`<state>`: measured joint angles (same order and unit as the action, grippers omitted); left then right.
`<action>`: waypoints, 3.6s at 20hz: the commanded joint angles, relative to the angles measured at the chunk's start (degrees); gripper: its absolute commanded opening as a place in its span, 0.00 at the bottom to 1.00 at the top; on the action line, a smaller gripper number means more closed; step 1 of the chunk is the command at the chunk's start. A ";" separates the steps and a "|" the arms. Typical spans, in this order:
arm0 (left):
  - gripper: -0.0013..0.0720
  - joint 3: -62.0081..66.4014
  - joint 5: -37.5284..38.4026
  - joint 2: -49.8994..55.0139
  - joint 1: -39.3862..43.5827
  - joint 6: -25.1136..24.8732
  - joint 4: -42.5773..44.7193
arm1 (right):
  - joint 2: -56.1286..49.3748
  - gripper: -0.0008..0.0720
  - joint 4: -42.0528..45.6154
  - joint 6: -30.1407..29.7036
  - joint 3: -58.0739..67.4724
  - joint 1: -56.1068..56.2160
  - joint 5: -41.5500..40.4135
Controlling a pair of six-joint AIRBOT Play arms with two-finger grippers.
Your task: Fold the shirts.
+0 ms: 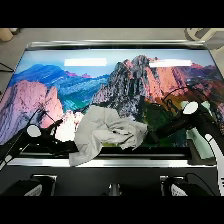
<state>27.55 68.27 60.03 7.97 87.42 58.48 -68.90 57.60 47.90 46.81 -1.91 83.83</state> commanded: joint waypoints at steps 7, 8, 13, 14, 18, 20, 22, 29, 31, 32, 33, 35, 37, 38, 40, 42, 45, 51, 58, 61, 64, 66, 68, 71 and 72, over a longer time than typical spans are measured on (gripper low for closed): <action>0.24 -0.09 -5.75 3.67 3.54 3.04 -2.14 | -0.02 0.98 -3.91 -4.04 -5.97 4.66 -8.26; 0.12 -0.07 -5.73 3.50 3.54 2.64 -2.56 | -0.02 0.99 -3.89 -4.28 -6.47 6.73 -10.14; 0.06 1.18 -5.75 0.26 3.54 0.83 -3.04 | -0.04 0.99 -3.15 -4.22 -6.71 16.57 -21.44; 0.06 1.70 -5.75 -0.61 3.56 0.87 -3.04 | -0.04 0.98 -3.15 -3.78 -6.71 18.18 -23.76; 0.06 4.74 -5.79 -4.07 3.54 0.68 -3.02 | 0.07 0.06 -2.99 -1.88 -6.69 21.03 -26.95; 0.06 7.93 -5.75 -6.08 3.54 -0.70 -3.02 | 1.86 0.05 -0.76 -1.92 -6.08 20.96 -25.44; 0.06 13.33 -5.77 -9.16 3.52 -2.64 -2.54 | 6.51 0.05 6.58 -1.84 -2.54 20.96 -22.18; 0.06 56.85 -13.07 -21.94 -2.21 6.27 13.88 | 32.74 0.05 48.30 11.82 32.94 21.00 -24.46; 0.06 67.63 -18.95 -24.11 -5.22 11.43 16.98 | 38.27 0.05 47.58 16.00 38.97 21.00 -29.14; 0.06 70.55 -20.65 -24.72 -5.64 12.79 16.22 | 40.11 0.05 46.40 19.41 40.46 21.00 -29.59; 0.06 72.24 -21.75 -25.20 -5.62 13.14 14.19 | 41.38 0.05 45.09 22.10 40.81 21.00 -29.38; 0.06 72.98 -23.23 -25.99 -5.62 13.11 12.04 | 41.88 0.05 42.75 23.06 40.81 21.00 -26.84; 0.06 72.91 -23.04 -25.83 -5.62 12.87 12.26 | 40.87 0.05 42.03 23.04 40.79 21.00 -21.97; 0.06 72.87 -22.25 -25.51 -5.62 12.74 12.26 | 40.13 0.05 42.07 23.02 40.81 21.00 -18.38; 0.06 71.82 -17.99 -24.74 -5.62 9.49 13.03 | 37.48 0.05 42.01 23.02 40.79 21.00 -6.32; 0.06 68.28 -10.58 -23.69 -5.62 9.46 14.21 | 32.28 0.05 39.43 23.04 40.06 21.00 10.56; 0.06 55.91 -2.62 -21.86 -5.62 9.35 14.19 | 25.49 0.05 28.20 22.82 28.50 21.00 20.04; 0.06 27.54 -10.93 -14.73 -5.38 6.86 13.94 | 14.14 0.05 21.03 17.49 4.63 20.98 -0.92; 0.06 29.27 -21.86 3.69 -5.40 6.86 13.31 | -11.58 0.05 21.09 14.32 18.62 20.94 -15.32; 0.14 31.01 -21.35 9.64 -5.40 6.91 11.89 | -17.03 0.52 20.98 17.44 27.39 20.94 -19.82; 0.85 33.35 -16.61 10.36 -7.32 6.58 11.45 | -17.40 0.94 25.86 14.12 35.74 20.92 -14.56; 0.85 37.24 -8.46 10.08 -11.30 1.60 11.76 | -16.48 0.95 30.40 10.97 40.92 18.84 -7.08; 0.85 40.28 0.92 9.62 -15.91 -0.13 12.50 | -14.45 0.93 28.35 9.38 42.16 12.96 -2.10; 0.84 37.22 9.09 7.06 -20.76 -1.14 12.52 | -13.77 0.86 20.55 8.79 40.87 2.58 7.50; 0.83 33.48 8.85 5.73 -20.87 -1.07 12.39 | -13.75 0.86 17.25 7.74 38.99 0.17 8.98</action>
<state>64.38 69.63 67.79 -9.65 87.90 70.81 -83.15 81.82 57.95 86.63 5.43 84.31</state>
